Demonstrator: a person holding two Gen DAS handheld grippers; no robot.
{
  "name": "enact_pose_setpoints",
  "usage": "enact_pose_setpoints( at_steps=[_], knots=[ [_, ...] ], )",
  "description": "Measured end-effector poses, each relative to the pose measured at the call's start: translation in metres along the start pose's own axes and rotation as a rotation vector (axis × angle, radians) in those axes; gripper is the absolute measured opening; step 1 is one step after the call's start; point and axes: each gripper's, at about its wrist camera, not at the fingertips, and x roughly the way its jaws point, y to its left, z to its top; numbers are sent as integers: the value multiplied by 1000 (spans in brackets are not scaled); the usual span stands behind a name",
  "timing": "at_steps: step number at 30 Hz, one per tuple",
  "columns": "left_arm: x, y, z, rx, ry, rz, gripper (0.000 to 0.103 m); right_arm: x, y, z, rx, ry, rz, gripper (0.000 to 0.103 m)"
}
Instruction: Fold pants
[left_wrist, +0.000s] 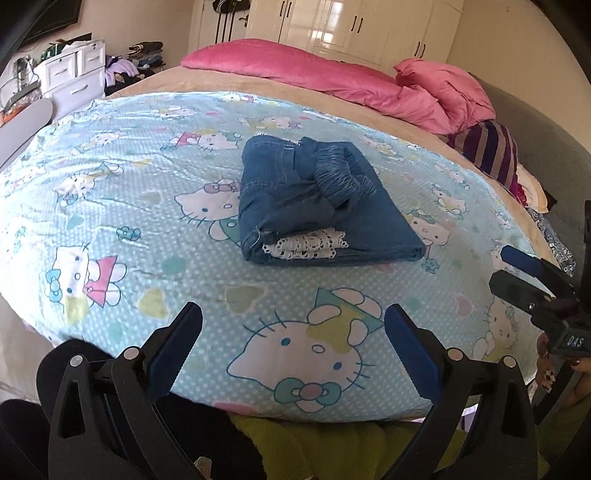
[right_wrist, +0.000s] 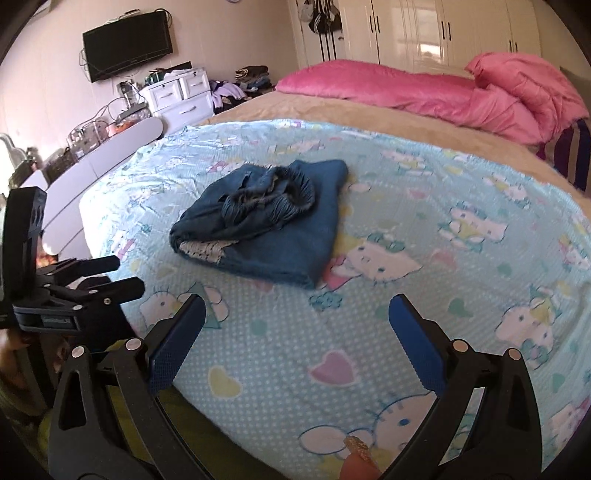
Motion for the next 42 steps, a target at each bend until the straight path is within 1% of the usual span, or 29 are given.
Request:
enact_pose_setpoints(
  at_steps=[8, 16, 23, 36, 42],
  knots=[
    [-4, -2, 1, -4, -10, 12, 99, -3, 1, 2, -3, -11, 10, 94],
    [-7, -3, 1, -3, -14, 26, 99, -4, 6, 4, -24, -4, 39, 94],
    [-8, 0, 0, -17, -8, 29, 99, -4, 8, 4, -23, -3, 36, 94],
    [-10, -2, 1, -12, -13, 34, 99, -5, 6, 4, -14, -4, 33, 94],
    [-9, -4, -1, -9, -4, 33, 99, -6, 6, 3, -13, -6, 30, 94]
  ],
)
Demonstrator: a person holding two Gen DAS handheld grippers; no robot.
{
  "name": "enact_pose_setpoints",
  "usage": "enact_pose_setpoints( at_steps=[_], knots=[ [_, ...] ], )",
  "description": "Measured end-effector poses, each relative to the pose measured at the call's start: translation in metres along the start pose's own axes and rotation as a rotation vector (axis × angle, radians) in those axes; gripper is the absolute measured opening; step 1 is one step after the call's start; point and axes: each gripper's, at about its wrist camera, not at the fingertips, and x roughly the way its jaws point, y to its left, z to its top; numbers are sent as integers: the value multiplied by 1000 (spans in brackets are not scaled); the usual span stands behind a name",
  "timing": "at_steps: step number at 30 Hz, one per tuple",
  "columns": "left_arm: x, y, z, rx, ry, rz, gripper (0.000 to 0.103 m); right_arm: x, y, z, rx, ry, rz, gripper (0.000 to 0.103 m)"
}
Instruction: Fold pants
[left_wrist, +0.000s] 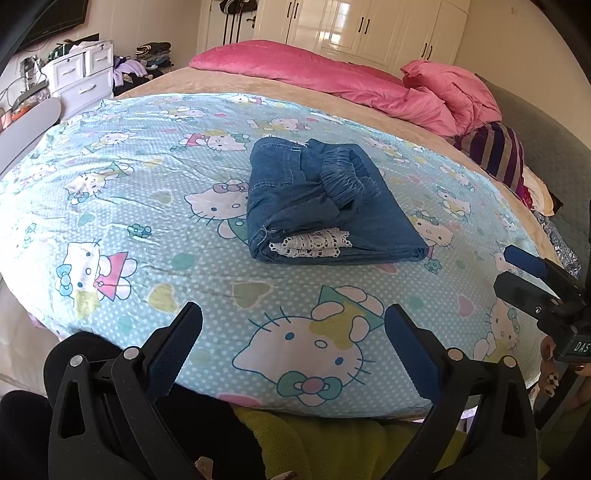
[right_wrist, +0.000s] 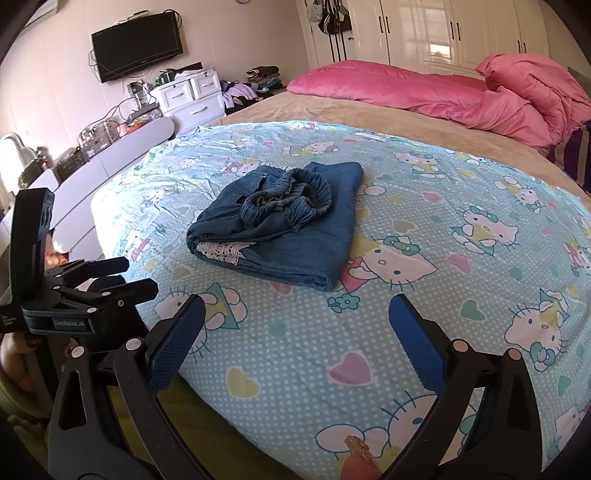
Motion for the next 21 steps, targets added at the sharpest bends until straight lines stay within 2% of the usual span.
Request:
enact_pose_setpoints(
  at_steps=[21],
  knots=[
    [-3, -8, -1, 31, -1, -3, 99, -5, -3, -1, 9, -6, -9, 94]
  ],
)
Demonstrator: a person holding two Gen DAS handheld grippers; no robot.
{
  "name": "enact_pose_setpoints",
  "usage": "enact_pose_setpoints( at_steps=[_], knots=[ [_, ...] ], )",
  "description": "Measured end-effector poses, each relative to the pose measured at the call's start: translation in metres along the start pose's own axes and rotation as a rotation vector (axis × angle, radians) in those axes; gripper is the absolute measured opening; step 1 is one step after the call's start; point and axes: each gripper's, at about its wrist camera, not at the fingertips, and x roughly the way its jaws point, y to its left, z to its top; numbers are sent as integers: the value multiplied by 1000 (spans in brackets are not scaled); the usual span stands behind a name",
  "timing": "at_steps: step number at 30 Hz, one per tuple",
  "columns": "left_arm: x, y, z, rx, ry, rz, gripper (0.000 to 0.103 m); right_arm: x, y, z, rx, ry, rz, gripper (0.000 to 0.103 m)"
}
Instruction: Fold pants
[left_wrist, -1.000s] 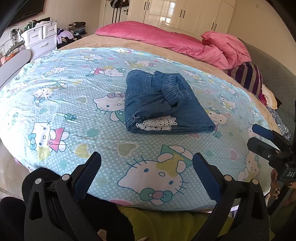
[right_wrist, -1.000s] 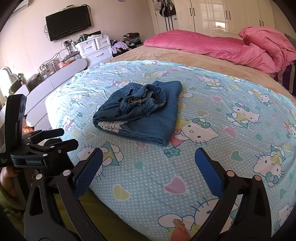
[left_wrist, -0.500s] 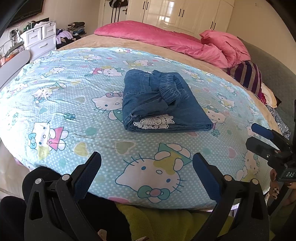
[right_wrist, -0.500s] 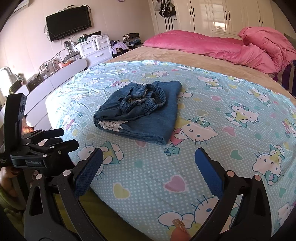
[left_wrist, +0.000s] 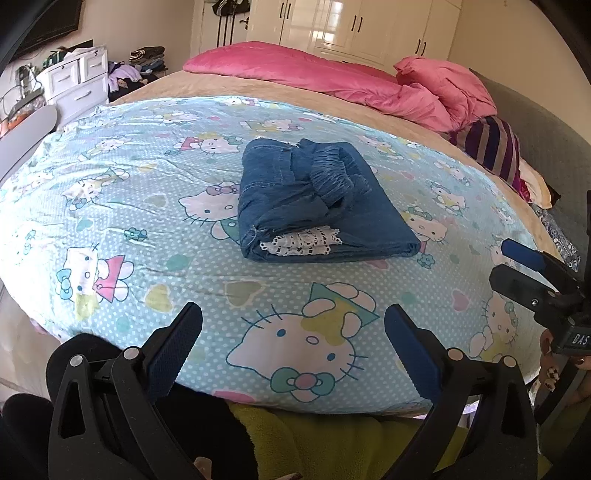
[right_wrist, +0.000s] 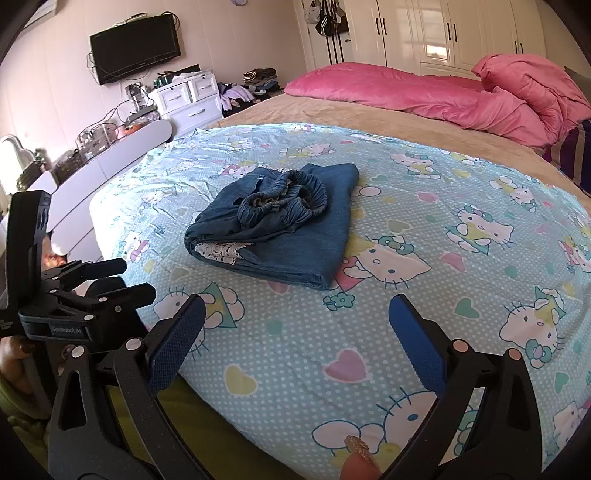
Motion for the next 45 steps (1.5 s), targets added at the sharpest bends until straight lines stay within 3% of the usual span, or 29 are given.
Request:
enact_pose_setpoints(
  at_steps=[28, 38, 45],
  knots=[
    [0, 3, 2, -2, -3, 0, 99, 1, -2, -1, 6, 8, -15, 94],
    [3, 1, 3, 30, 4, 46, 99, 3, -3, -1, 13, 12, -21, 94],
    [6, 7, 3, -1, 7, 28, 99, 6, -5, -2, 19, 17, -26, 94]
  ],
)
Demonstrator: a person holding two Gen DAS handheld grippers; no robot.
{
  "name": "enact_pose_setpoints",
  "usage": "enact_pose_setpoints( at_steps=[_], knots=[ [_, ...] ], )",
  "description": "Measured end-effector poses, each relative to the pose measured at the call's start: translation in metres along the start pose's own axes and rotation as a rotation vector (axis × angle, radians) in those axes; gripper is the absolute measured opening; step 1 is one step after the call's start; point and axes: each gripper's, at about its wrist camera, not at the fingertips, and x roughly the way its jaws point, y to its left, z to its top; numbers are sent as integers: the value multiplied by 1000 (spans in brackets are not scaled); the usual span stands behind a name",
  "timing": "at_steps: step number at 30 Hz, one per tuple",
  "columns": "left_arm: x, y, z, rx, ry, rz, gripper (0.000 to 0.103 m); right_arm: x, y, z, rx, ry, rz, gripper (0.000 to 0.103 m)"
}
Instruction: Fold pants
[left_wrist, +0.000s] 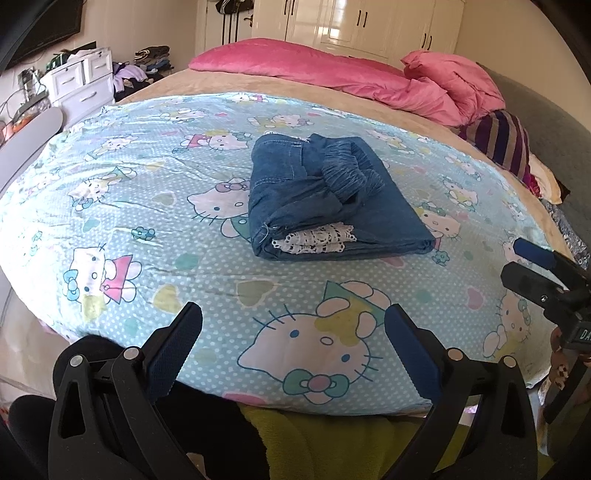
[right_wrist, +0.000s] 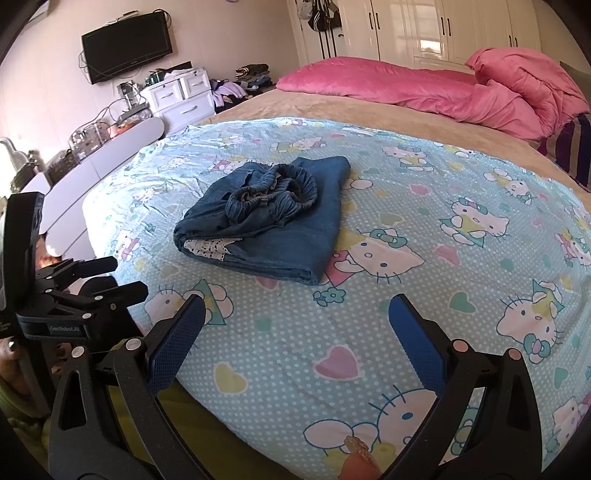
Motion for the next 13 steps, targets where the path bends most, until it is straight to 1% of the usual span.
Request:
enact_pose_setpoints(
  at_steps=[3, 4, 8, 10, 12, 13],
  knots=[
    [-2, 5, 2, -22, -23, -53, 99, 5, -4, 0, 12, 8, -10, 94],
    [-1, 7, 3, -27, -24, -51, 99, 7, -6, 0, 18, 12, -15, 94],
    [12, 24, 8, -58, 12, -6, 99, 16, -18, 2, 41, 20, -48, 94],
    [23, 43, 16, -91, 40, 20, 99, 19, -32, 4, 61, 21, -76, 94],
    [33, 67, 27, -128, 50, 62, 99, 22, -56, 6, 95, 28, -139, 94],
    [41, 88, 39, -149, 52, 114, 99, 22, -72, 8, 125, 29, -157, 94]
  ],
)
